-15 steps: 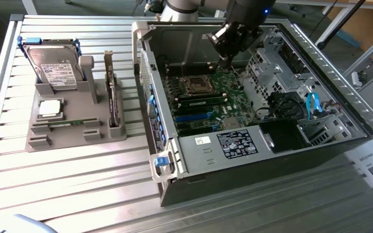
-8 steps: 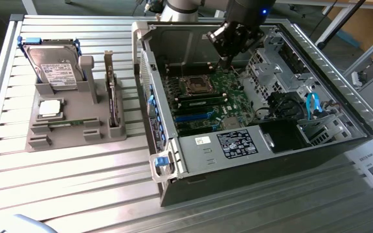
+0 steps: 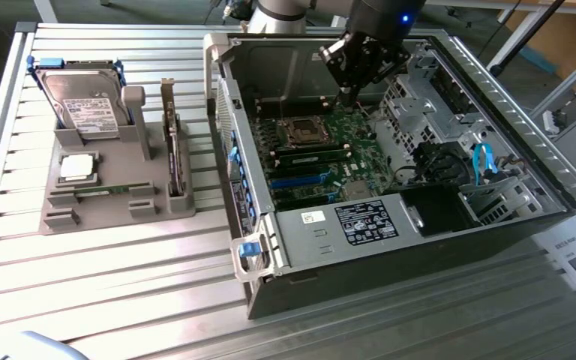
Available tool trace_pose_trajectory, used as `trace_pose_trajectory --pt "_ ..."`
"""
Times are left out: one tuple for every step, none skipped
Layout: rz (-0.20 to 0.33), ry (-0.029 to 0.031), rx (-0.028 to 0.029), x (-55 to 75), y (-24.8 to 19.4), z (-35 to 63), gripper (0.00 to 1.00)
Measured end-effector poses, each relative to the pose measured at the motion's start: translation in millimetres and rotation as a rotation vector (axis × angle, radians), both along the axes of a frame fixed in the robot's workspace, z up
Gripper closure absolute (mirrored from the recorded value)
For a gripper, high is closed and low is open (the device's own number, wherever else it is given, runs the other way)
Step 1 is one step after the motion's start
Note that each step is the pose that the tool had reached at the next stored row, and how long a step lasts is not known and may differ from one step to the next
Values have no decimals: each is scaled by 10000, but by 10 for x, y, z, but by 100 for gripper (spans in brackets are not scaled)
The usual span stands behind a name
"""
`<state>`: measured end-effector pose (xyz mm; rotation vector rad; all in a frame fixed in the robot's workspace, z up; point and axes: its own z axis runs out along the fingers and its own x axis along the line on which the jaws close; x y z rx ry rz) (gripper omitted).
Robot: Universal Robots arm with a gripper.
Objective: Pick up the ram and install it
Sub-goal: 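Press down the ram until it locks into place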
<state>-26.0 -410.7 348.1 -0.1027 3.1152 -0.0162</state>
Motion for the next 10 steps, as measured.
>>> trace_pose_trajectory --pt "-5 0 0 0 0 0 90" --pt "-5 0 1 0 0 0 90" --pt "-6 0 0 0 0 0 90" --pt "-6 0 1 0 0 0 90" --pt "-6 0 0 0 0 0 90" --pt "-6 0 1 0 0 0 90" --pt "-6 9 0 2 0 -1 90" --pt "-6 29 2 6 0 -1 90" --pt "-6 47 2 9 0 -1 90" --pt "-6 67 1 14 0 0 90"
